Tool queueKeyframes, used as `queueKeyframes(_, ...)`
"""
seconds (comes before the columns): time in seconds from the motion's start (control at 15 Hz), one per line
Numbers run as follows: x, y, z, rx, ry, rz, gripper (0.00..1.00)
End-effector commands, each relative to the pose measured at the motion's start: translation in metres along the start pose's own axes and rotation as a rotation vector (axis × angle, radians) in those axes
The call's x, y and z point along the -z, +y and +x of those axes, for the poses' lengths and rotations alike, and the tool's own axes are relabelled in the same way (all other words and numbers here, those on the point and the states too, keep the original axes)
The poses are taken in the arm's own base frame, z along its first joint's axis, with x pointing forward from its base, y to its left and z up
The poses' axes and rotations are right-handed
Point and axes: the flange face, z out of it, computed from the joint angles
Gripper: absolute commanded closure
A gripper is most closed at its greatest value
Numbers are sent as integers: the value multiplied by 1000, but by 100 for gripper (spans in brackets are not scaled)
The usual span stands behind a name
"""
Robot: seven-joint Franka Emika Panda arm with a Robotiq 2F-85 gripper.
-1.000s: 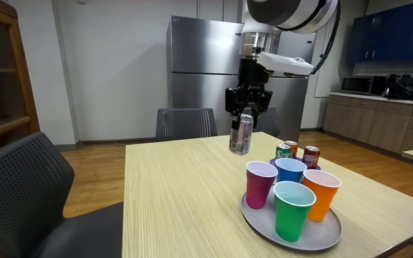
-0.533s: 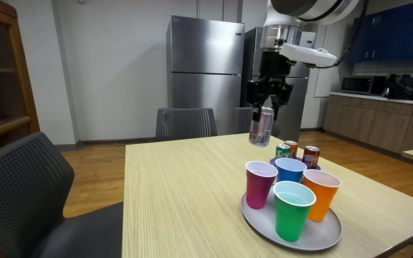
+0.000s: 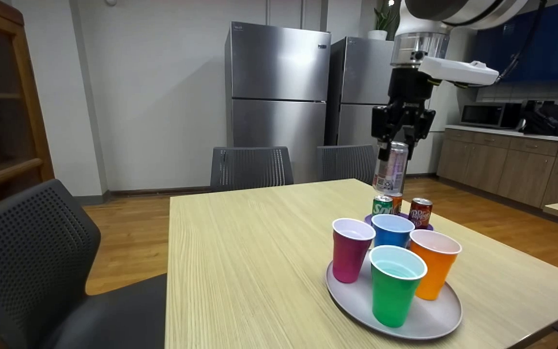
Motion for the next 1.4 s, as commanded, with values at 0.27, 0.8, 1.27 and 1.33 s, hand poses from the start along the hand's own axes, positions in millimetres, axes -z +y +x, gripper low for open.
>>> queueKeyframes(0.27, 8, 70, -35, -66, -9, -29, 62)
queueKeyframes(0.8, -22, 140, -59, -157, -44, -19, 62)
queueKeyframes(1.27, -56, 167, -54, -196, -55, -25, 62)
queueKeyframes(1.33, -62, 169, -53, -199, -55, -26, 62)
